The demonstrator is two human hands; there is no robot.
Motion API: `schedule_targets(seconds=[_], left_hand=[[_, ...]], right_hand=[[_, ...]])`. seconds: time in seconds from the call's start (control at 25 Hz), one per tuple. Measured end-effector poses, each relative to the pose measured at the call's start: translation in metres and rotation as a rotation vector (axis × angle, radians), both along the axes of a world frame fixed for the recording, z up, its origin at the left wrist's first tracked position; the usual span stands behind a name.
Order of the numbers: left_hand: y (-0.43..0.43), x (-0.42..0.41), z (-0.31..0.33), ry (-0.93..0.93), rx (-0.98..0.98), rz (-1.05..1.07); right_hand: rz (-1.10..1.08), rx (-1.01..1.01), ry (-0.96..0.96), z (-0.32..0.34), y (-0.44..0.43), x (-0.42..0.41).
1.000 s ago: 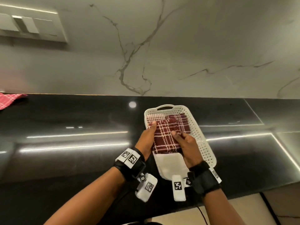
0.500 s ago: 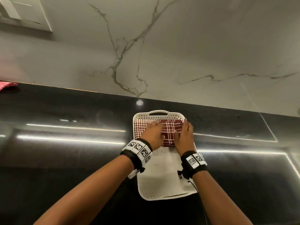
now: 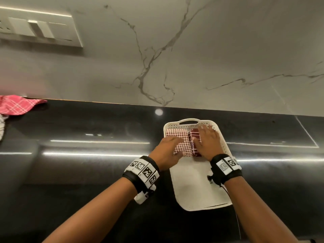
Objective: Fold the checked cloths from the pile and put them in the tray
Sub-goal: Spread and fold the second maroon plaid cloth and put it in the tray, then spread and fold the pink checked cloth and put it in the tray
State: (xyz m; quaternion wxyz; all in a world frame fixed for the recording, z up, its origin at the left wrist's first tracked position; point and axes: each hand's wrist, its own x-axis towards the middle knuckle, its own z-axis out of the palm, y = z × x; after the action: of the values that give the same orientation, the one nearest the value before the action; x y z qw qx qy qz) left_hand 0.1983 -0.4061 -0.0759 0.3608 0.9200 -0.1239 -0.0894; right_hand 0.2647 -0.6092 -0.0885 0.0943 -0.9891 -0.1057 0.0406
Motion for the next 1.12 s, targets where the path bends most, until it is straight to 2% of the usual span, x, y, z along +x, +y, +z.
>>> schedule_targets(seconds=[0.08,0.16,0.32,0.52,0.68,0.76,0.84,0.92,0.96,1.0,1.12], left_hand=[[0.054,-0.015,0.003,-0.054,-0.072,0.052],[0.122,-0.034,0.004,-0.079,-0.104,0.118],[0.275,-0.083,-0.014,-0.054,-0.139,0.328],[0.462,-0.131,-0.039,0.014,-0.133,0.721],[0.591,-0.128,-0.029,-0.128,-0.030,0.952],[0.641,-0.108,-0.021,-0.130,0.040,1.041],[0.682,-0.088,-0.022,-0.007,0.166,1.074],[0.706,-0.077,-0.032,0.200,0.350,1.031],[0.711,-0.076,-0.040,0.237,0.384,1.016],[0.715,-0.076,-0.047,0.218,0.355,1.030],[0.728,-0.083,-0.056,0.131,-0.006,1.209]], right_hand=[[0.044,0.228,-0.158,0.024,0.059,-0.011],[0.134,0.439,-0.178,0.041,0.144,-0.029],[0.312,0.603,0.029,0.032,0.323,-0.078],[0.351,0.759,0.255,-0.001,0.488,-0.121],[0.462,0.658,0.347,-0.011,0.581,-0.133],[0.497,0.577,0.383,-0.009,0.612,-0.128],[0.522,0.521,0.406,-0.006,0.640,-0.119],[0.541,0.499,0.428,-0.002,0.663,-0.111],[0.546,0.496,0.432,-0.001,0.670,-0.108],[0.545,0.499,0.432,-0.001,0.674,-0.106],[0.524,0.522,0.421,-0.003,0.675,-0.103]])
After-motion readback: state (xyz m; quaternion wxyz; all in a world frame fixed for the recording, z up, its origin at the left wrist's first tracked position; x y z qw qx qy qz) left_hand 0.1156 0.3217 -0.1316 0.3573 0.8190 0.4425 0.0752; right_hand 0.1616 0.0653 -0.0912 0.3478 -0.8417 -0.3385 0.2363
